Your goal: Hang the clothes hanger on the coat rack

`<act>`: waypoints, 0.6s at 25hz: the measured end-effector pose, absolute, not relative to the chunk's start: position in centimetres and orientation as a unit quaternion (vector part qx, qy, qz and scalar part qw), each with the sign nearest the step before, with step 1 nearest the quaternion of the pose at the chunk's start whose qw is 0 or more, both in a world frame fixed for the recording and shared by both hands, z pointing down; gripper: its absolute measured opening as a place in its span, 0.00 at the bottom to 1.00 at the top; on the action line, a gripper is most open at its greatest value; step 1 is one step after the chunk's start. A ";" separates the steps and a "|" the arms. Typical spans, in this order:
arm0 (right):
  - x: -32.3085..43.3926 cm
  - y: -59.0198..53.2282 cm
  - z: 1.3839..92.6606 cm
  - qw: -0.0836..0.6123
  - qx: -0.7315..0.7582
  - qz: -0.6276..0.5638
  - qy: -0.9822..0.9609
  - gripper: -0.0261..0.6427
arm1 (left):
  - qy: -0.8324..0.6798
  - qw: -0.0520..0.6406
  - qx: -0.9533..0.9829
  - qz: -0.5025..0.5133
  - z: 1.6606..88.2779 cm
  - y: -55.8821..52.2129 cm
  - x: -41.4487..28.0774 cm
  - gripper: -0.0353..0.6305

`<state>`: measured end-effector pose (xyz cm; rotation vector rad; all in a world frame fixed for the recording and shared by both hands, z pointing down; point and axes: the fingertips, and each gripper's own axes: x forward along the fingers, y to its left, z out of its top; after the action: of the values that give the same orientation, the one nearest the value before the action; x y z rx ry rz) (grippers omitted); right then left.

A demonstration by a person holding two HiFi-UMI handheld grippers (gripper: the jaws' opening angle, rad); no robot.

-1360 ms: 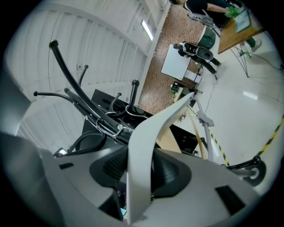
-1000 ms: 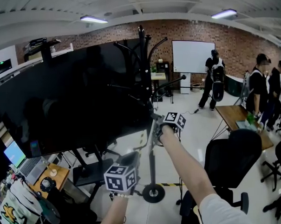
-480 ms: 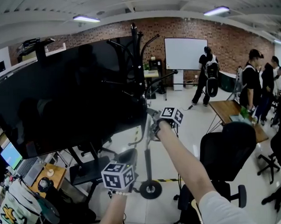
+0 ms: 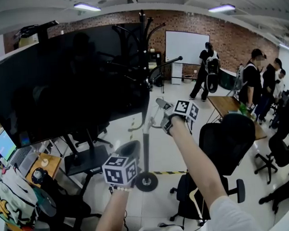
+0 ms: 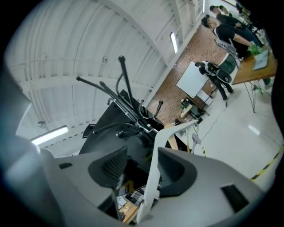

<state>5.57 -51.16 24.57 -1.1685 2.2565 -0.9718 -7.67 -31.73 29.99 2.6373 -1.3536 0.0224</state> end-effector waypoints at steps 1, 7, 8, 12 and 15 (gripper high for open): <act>5.3 -49.6 24.4 0.204 -0.418 -0.340 0.817 0.36 | -0.454 0.090 0.886 0.004 30.2 -31.1 -8.0 0.04; 4.1 -38.8 24.9 0.158 -0.408 -0.284 0.854 0.18 | -0.449 0.111 0.887 -0.015 32.3 -27.1 -9.7 0.03; 4.1 -36.7 25.5 0.157 -0.406 -0.283 0.855 0.12 | -0.445 0.117 0.888 -0.012 33.3 -26.3 -9.7 0.03; 4.2 -30.4 27.4 0.151 -0.424 -0.268 0.852 0.04 | -0.421 0.145 0.895 -0.005 37.3 -23.7 -10.1 0.03; 3.9 -27.0 29.0 0.097 -0.473 -0.200 0.853 0.04 | -0.401 0.163 0.901 -0.007 40.2 -21.7 -10.7 0.03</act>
<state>3.94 -27.03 29.02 -1.4003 2.5252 -0.5922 -10.69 -21.65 40.17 2.5711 -1.1434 -0.0190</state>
